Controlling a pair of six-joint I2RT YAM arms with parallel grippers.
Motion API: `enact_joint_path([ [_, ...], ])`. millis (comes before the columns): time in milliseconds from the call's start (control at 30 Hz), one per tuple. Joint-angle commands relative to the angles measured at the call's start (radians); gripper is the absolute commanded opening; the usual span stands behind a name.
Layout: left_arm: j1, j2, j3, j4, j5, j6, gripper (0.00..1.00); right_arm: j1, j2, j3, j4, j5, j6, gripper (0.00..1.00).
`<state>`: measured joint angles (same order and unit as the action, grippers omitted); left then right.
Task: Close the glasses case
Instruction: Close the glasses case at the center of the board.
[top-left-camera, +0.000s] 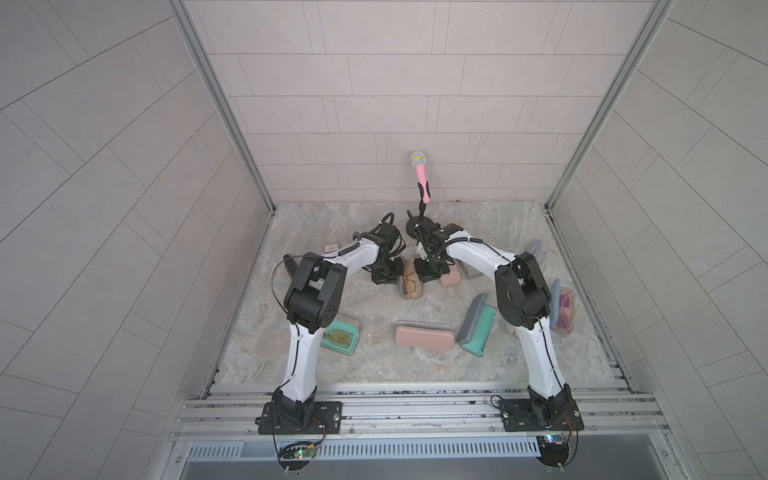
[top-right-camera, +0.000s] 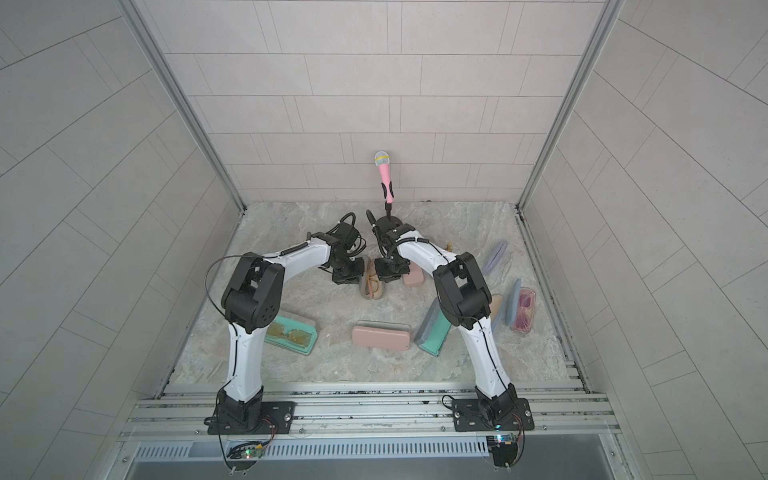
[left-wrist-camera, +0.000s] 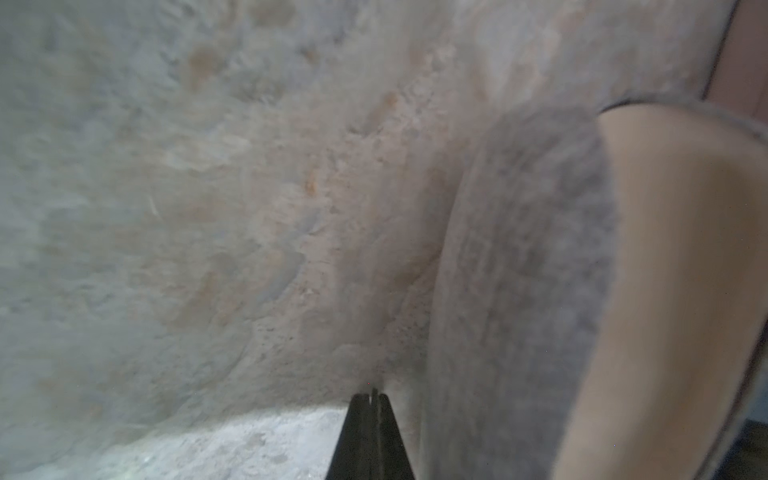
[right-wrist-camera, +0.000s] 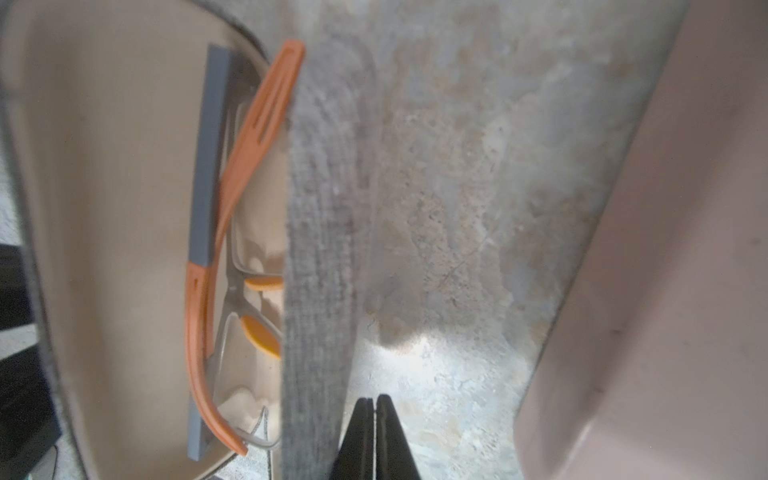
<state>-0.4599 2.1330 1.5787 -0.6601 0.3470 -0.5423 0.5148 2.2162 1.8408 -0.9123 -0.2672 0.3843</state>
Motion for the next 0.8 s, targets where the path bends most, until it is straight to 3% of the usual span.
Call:
enact_joint_path([
  [0,-0.020,0.018,0.051,0.003,0.028,-0.004,0.00,0.024,0.016,0.034,-0.017,-0.054,-0.044,0.08],
  [333,-0.042,-0.001,0.056,0.048,0.089,0.011,0.00,0.030,0.020,0.047,0.051,-0.265,-0.067,0.08],
  [767,-0.046,-0.055,-0.007,0.144,0.188,0.053,0.00,0.025,-0.012,0.019,0.088,-0.367,-0.155,0.09],
])
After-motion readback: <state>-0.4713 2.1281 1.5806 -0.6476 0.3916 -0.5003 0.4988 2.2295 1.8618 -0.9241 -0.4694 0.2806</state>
